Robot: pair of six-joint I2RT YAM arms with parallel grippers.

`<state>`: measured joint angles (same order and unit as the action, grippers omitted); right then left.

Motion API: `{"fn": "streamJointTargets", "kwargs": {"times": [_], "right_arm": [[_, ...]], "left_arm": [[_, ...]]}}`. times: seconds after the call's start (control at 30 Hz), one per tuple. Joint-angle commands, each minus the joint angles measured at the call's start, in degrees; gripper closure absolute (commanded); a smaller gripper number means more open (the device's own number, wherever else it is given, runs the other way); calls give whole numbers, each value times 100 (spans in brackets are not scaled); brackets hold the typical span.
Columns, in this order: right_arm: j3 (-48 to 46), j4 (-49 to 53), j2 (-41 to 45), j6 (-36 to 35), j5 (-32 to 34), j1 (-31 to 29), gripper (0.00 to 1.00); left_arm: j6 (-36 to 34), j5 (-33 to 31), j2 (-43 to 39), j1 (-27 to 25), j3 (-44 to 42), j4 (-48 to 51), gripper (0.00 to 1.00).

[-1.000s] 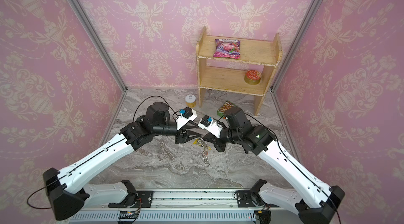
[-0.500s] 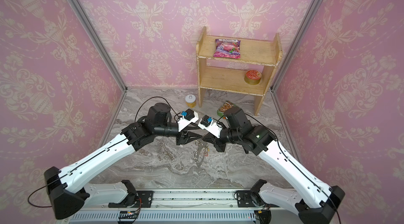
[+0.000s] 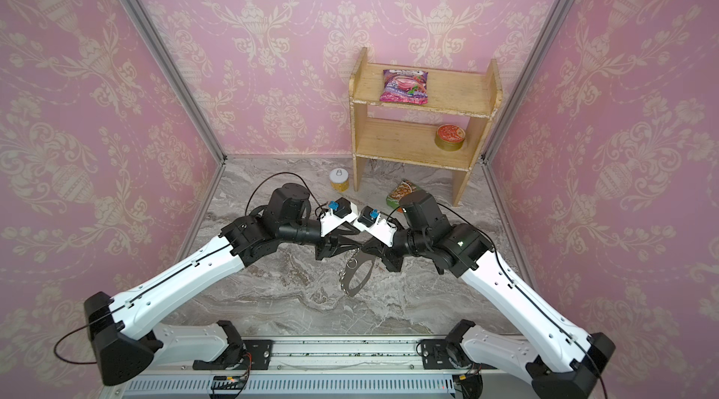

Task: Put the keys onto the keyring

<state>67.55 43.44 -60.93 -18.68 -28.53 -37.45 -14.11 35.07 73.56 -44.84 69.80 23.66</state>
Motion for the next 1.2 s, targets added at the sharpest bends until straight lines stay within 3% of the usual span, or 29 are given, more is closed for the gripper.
{"fn": "streamJointTargets", "kwargs": {"times": [0.0,0.23,1.17], "right_arm": [[180,-99,229,-154,-129,27,100],[221,-55,142,-172,-335,21,100],[306,79,146,-261,-658,17,100]], "left_arm": [[-250,-187,53,-18,156,485,62],[-295,-601,-38,-16,122,248,62],[-1068,-527,-327,-187,-363,-596,62]]}}
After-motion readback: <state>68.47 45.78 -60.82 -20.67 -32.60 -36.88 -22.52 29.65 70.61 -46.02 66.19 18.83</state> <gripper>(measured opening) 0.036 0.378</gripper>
